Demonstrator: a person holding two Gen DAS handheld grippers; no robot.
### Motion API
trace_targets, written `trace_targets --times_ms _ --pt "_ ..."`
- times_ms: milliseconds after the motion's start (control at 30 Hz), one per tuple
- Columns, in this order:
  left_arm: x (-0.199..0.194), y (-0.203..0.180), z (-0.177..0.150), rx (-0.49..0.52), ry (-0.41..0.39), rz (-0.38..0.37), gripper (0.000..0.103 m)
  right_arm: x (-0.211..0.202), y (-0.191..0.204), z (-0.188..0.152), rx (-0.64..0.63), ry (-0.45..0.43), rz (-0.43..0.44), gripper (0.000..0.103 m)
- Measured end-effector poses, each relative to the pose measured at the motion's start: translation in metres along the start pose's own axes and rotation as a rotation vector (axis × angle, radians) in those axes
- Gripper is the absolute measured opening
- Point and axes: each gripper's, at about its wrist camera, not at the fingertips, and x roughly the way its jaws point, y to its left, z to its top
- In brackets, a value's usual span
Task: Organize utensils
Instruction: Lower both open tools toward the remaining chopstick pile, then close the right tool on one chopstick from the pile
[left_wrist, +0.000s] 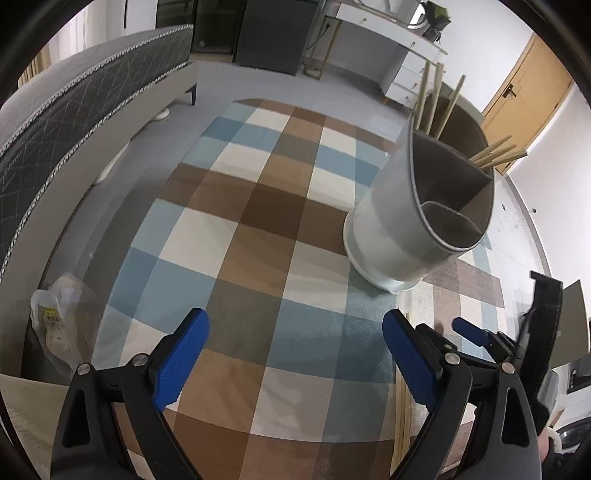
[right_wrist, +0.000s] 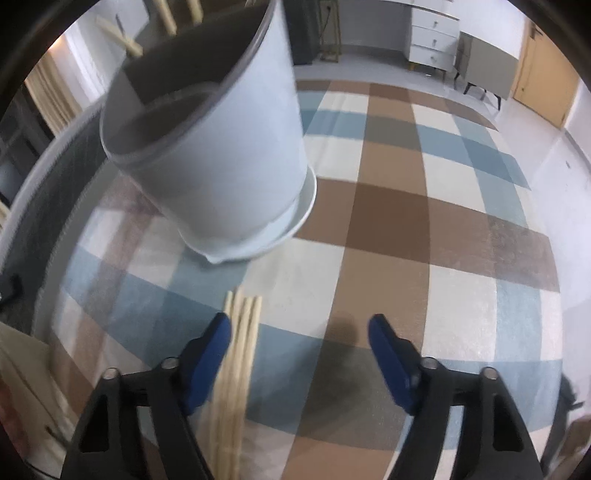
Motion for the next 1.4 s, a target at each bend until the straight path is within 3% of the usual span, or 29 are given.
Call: trace_targets --times_ms 567,833,1033,1133,1400 --pt "0.012 0.005 0.000 -0.029 0.043 0.049 0.092 0.002 0.019 -0.003 -0.112 0.019 -0.071 0.053" --pt "0.013 0.003 0.000 -0.021 0.039 0.060 0.092 0.002 0.020 -0.003 -0.124 0.034 -0.067 0.035" --pt "0.015 0.006 0.000 -0.036 0.050 0.059 0.092 0.003 0.022 -0.001 -0.132 0.021 -0.075 0.034" --pt "0.016 0.007 0.000 -0.037 0.055 0.056 0.092 -0.002 0.020 0.002 -0.104 -0.001 -0.033 0.034" --pt "0.017 0.006 -0.001 -0.036 0.063 0.055 0.092 0.007 0.026 -0.001 -0.125 0.038 -0.026 0.034"
